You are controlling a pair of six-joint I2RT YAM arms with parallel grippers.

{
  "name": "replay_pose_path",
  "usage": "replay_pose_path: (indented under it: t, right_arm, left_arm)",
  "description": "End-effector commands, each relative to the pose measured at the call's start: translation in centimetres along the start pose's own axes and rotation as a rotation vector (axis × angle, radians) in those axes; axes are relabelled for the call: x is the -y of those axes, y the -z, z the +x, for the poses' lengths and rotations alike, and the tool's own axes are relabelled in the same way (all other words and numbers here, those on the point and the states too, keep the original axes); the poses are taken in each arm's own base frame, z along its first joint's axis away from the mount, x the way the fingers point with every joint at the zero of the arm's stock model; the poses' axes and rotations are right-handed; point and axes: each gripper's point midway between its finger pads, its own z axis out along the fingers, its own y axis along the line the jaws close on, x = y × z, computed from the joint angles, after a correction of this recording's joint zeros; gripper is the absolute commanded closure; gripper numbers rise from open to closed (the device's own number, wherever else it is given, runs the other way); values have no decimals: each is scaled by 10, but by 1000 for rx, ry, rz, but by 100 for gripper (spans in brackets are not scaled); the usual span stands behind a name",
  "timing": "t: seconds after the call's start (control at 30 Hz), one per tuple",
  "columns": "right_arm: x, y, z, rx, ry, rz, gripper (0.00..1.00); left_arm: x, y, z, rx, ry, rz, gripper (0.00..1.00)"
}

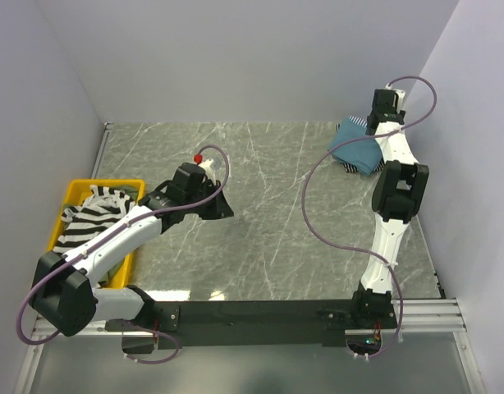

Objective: Fold and stack the tank tops
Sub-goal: Neatly place the folded tank top to the corner

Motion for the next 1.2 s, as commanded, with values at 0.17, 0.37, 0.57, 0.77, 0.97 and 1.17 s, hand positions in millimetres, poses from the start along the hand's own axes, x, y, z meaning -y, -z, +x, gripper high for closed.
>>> replay_pose_path:
  t: [0.17, 0.37, 0.57, 0.77, 0.97, 1.17]
  right_arm:
    - [6, 66, -65, 106, -217, -103, 37]
    - [-20, 99, -53, 62, -292, -276, 36]
    - [-35, 142, -39, 70, -334, -393, 36]
    - [-47, 196, 5, 63, -353, -502, 35]
    - [-63, 248, 87, 13, -308, -594, 34]
    - [-95, 314, 158, -21, -228, -755, 33]
  left_arm:
    - [5, -1, -6, 22, -12, 30, 87]
    - [5, 0, -10, 34, -10, 27, 87]
    - [0, 1, -14, 40, 14, 27, 86]
    - [-7, 6, -21, 74, 29, 1, 84]
    - [-21, 9, -22, 107, 70, -44, 83]
    - [-80, 20, -28, 237, 255, -266, 76]
